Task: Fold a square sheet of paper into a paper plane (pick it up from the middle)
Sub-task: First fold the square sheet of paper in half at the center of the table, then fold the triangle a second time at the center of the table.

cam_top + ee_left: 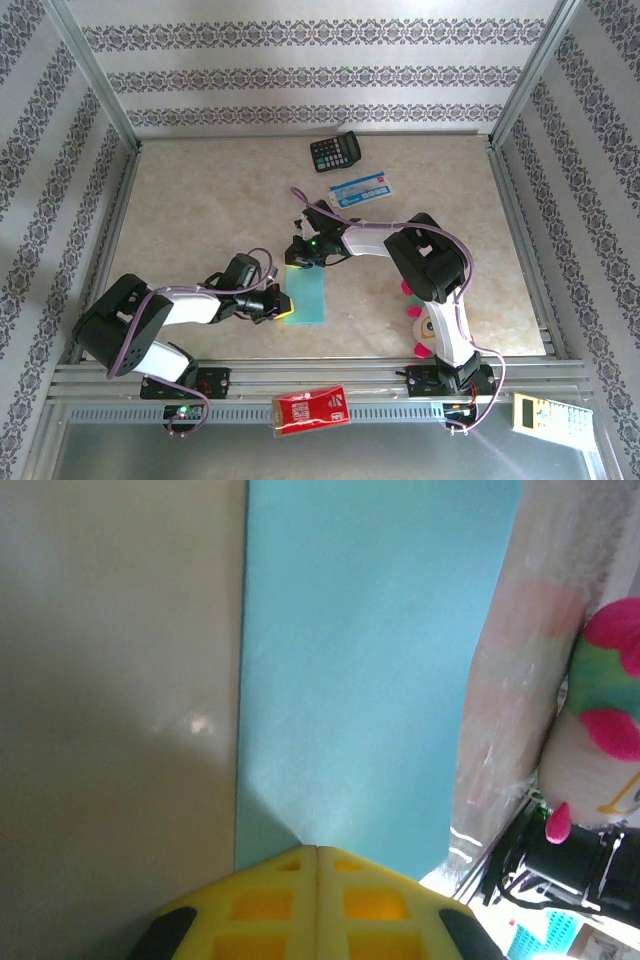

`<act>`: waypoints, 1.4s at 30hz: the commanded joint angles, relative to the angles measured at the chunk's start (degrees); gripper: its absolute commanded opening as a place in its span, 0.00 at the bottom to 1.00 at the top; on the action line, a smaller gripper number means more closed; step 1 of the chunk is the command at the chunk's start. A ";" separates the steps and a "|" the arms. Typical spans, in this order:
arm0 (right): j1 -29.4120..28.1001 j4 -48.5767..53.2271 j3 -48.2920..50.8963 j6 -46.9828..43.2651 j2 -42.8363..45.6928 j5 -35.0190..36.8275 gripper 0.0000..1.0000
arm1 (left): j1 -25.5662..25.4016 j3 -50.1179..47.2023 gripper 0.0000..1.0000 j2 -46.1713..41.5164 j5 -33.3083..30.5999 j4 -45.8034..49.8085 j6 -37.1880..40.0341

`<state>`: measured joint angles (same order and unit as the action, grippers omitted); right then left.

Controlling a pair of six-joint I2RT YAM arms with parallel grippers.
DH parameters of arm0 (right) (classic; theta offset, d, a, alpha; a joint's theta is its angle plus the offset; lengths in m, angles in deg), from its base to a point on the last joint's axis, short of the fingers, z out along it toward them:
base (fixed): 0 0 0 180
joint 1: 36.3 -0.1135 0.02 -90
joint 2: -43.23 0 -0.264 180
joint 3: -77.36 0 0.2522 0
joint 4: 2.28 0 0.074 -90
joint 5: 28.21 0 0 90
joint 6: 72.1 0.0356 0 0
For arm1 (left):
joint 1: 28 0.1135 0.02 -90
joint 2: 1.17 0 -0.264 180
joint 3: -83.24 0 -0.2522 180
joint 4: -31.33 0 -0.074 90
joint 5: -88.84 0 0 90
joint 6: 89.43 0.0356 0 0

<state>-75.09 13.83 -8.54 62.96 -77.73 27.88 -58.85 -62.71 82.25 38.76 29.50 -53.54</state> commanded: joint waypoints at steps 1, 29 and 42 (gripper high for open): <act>0.41 5.27 1.21 -0.51 -3.25 8.34 0.00 | -2.61 -2.47 0.00 -0.44 0.83 7.94 -1.55; 1.41 9.52 -3.52 -10.81 8.41 -3.81 0.12 | -3.53 0.83 0.20 -21.62 -13.12 12.78 -1.45; 3.54 18.37 22.99 -10.05 38.24 16.13 0.34 | -0.17 17.20 0.04 1.02 -14.81 18.08 10.41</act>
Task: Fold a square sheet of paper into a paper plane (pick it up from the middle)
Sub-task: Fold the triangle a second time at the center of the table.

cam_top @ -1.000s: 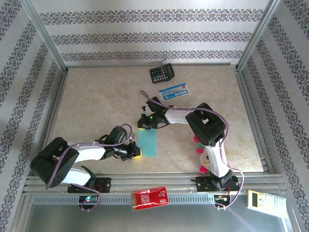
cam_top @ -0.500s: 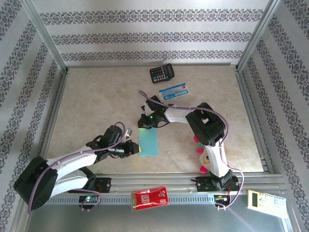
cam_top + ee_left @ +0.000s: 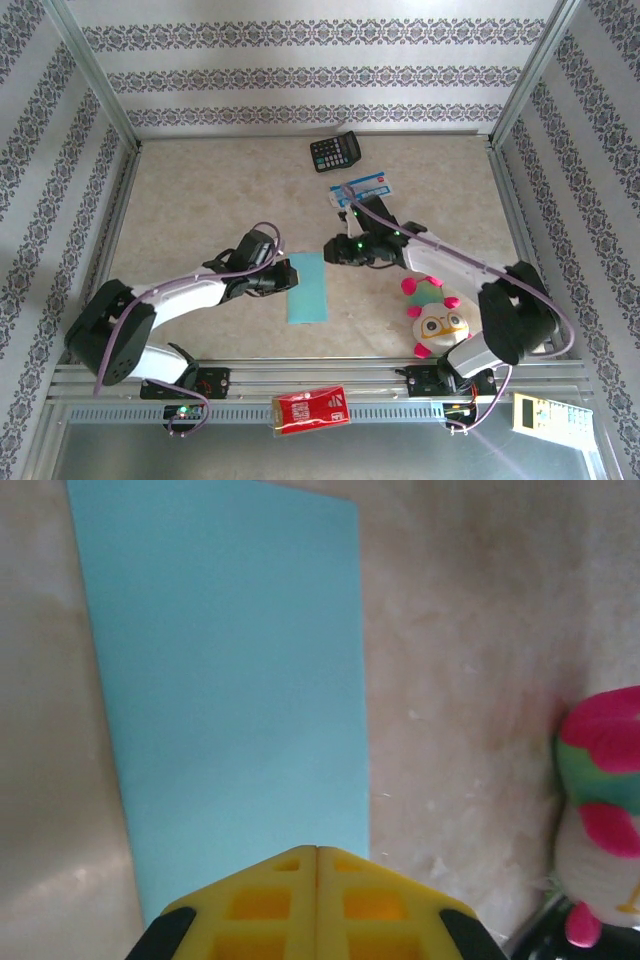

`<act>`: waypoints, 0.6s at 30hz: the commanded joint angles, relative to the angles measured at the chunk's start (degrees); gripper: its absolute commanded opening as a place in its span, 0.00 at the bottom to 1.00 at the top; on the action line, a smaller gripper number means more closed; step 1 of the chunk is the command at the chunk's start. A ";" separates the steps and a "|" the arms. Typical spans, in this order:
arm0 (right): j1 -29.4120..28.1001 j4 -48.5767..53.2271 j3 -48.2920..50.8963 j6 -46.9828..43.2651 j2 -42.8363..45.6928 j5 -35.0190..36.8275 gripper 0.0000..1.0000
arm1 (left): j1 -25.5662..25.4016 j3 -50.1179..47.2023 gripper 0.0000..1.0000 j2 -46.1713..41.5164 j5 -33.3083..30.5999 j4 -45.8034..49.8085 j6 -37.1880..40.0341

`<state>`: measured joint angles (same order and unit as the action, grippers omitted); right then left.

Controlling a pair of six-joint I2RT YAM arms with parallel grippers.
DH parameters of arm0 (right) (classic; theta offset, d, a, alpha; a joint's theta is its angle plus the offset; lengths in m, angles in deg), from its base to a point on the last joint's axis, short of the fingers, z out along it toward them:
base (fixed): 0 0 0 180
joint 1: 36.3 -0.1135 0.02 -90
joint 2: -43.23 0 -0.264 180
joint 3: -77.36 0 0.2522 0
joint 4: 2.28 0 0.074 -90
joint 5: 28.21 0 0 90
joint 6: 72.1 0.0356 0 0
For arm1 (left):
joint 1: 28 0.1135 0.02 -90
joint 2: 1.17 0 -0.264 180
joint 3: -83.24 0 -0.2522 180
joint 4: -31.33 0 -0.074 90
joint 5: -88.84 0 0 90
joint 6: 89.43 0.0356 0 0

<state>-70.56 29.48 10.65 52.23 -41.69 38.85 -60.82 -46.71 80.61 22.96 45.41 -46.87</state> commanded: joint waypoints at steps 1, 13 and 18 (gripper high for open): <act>-1.44 2.16 5.18 1.12 3.42 5.45 0.36 | 2.14 1.77 0.03 3.92 1.40 2.09 4.27; -11.44 -8.56 14.77 13.19 6.91 5.54 0.43 | 2.19 1.22 0.00 12.32 1.45 -3.52 3.13; -16.45 -16.15 16.39 19.35 3.34 6.39 0.49 | 2.19 -0.67 0.00 14.00 1.79 -5.91 1.73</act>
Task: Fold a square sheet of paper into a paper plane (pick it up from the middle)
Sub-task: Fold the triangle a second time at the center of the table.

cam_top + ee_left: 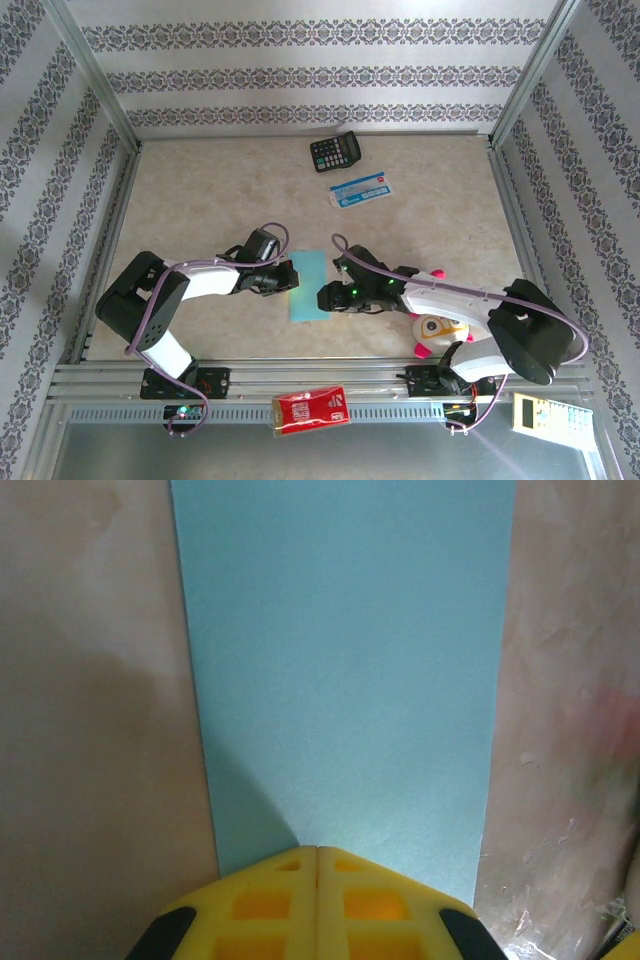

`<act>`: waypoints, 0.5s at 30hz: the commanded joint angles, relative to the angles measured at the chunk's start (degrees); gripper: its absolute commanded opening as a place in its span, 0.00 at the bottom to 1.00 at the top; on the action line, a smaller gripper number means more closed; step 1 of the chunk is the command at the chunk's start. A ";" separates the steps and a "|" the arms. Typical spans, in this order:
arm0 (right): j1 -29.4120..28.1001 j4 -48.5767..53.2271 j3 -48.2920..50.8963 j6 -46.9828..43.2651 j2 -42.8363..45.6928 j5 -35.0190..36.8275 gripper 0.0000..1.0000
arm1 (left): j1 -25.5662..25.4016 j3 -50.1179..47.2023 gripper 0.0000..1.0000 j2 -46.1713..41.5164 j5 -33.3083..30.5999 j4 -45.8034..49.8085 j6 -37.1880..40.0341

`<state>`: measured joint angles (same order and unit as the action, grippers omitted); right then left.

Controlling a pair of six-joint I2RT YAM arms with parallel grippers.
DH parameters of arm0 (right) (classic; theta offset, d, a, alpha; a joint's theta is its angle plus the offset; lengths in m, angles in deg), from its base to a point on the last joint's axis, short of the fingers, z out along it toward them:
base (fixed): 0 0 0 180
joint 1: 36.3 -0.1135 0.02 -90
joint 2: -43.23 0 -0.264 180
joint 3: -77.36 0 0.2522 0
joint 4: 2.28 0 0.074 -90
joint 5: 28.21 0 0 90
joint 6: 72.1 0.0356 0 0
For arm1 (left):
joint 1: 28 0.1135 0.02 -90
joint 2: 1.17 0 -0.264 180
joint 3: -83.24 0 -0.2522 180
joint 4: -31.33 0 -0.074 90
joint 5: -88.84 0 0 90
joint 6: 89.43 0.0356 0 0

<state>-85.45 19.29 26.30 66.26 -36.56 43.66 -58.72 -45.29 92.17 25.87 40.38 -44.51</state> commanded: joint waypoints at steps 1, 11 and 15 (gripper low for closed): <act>-2.22 -6.61 0.74 5.84 -2.56 1.90 0.49 | 0.03 -2.33 0.00 2.62 -1.10 -1.00 -0.63; -3.15 -4.98 0.42 5.47 -5.54 5.75 0.49 | 0.04 -2.73 0.00 2.99 -0.76 -0.64 -0.01; -3.14 -3.94 0.12 4.97 -6.42 6.78 0.49 | 0.04 -2.69 0.00 2.99 -0.66 -0.39 0.16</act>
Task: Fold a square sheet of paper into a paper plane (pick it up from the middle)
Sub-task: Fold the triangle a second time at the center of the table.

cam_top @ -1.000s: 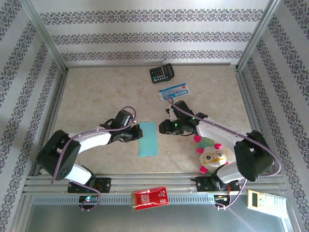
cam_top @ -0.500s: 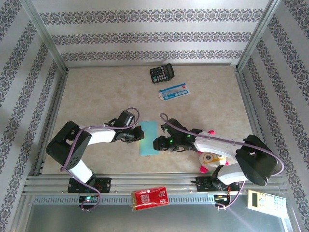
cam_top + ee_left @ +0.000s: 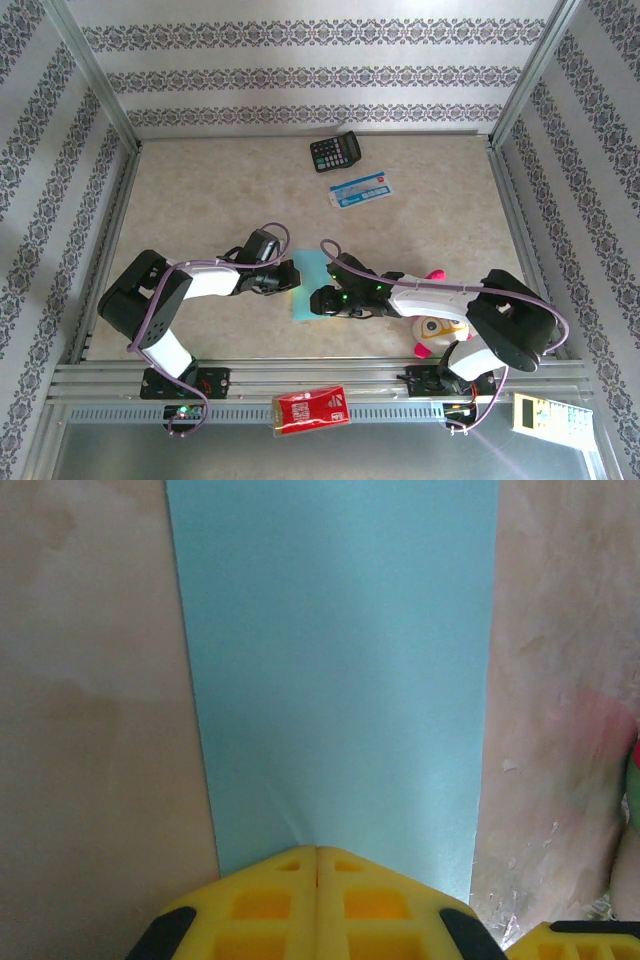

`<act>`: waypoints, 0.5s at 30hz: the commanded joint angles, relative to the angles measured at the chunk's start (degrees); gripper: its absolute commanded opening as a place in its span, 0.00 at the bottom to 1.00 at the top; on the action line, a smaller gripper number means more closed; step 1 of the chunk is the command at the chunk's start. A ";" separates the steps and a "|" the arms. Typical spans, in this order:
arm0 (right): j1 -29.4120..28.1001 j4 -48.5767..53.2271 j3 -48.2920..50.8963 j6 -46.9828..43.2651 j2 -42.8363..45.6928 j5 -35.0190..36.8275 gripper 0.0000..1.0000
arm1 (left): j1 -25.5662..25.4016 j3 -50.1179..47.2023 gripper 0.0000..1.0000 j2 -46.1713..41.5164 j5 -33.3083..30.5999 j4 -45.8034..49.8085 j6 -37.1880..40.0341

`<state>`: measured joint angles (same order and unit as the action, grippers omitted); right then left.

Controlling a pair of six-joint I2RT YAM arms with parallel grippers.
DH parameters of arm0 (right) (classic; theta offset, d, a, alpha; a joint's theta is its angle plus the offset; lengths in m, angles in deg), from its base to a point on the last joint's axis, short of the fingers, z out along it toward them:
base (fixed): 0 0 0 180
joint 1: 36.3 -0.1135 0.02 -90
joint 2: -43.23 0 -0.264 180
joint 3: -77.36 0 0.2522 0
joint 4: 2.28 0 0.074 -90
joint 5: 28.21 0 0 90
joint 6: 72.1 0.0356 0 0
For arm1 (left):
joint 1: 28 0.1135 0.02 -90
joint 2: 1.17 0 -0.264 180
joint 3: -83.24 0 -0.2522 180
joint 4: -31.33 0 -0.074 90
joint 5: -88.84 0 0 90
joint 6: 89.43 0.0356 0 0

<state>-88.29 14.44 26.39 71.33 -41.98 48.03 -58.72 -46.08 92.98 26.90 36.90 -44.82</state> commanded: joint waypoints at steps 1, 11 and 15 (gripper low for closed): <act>-0.31 0.91 -0.05 -0.10 -1.39 2.53 0.49 | 0.04 -1.92 0.00 2.18 -1.62 3.09 0.54; -0.31 -1.59 -2.32 -1.28 -4.61 1.02 0.49 | 0.02 -2.03 0.00 1.92 -1.59 3.66 0.90; -0.22 -2.56 -3.08 -1.71 -5.10 0.85 0.49 | 0.01 -2.07 0.00 1.98 -1.42 3.87 1.03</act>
<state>-88.31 12.96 24.73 70.87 -46.02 48.88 -58.72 -46.14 92.98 26.92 36.86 -44.80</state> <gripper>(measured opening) 0.494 0.064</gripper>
